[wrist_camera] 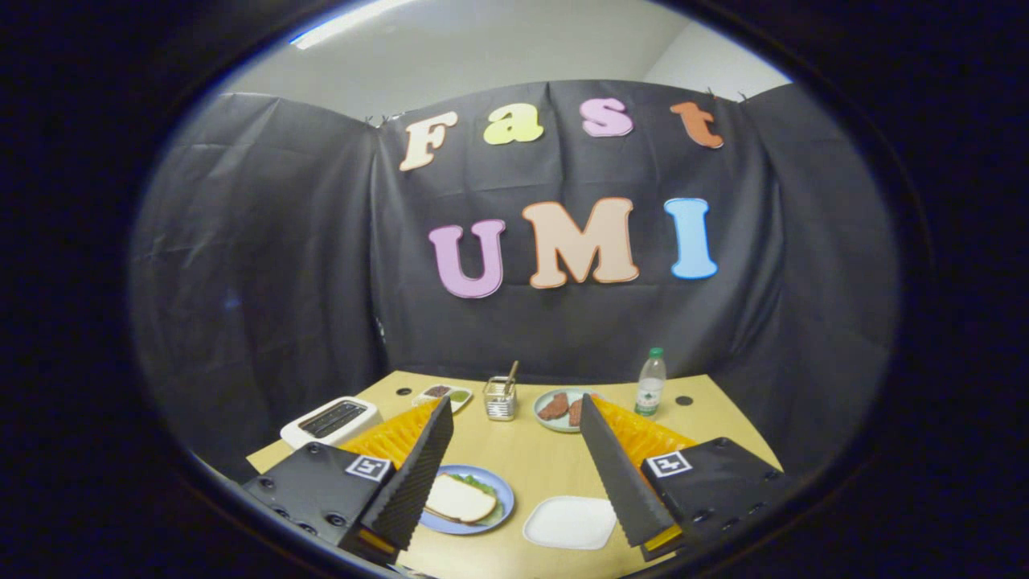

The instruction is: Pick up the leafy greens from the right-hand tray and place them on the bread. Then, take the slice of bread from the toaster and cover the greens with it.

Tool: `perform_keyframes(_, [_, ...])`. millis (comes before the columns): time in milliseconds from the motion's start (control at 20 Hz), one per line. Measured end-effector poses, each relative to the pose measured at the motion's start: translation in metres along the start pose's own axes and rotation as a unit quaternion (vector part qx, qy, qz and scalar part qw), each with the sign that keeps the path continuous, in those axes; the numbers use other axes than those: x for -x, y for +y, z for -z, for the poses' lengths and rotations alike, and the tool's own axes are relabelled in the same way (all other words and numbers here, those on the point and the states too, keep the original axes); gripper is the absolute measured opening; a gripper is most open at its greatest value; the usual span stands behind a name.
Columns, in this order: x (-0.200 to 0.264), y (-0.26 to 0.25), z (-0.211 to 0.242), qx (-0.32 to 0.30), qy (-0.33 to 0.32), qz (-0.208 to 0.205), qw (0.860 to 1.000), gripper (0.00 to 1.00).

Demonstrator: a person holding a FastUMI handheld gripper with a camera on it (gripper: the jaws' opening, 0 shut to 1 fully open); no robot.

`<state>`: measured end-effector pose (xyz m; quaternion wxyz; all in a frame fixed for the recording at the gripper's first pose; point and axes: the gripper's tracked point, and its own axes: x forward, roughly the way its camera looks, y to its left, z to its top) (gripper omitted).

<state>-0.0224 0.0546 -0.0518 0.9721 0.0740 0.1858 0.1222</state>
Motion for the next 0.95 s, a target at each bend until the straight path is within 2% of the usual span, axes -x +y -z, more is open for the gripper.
perform_keyframes(200, [0.025,-0.033,-0.019,-0.015,-0.036,0.042,0.998,0.99])
perform_keyframes(450, [0.053,-0.071,-0.028,0.01,-0.061,0.099,0.993,0.99])
perform_keyframes(950, [0.065,-0.08,-0.038,0.021,-0.074,0.123,0.989,0.99])
